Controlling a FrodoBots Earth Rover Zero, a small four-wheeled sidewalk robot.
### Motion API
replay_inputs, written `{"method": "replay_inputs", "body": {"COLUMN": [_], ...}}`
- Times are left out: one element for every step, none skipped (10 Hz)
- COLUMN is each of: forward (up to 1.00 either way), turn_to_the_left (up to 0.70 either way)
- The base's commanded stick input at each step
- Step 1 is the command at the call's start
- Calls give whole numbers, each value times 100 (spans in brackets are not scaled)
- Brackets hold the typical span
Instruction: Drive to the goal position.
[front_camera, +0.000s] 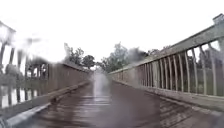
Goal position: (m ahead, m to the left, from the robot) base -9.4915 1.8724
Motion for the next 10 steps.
{"method": "replay_inputs", "body": {"forward": [70, 70, 70, 70, 70, 70, 70, 70, 70, 70], "turn_to_the_left": [6, 0, 0, 0, 0, 0, 0, 0, 0, 2]}}
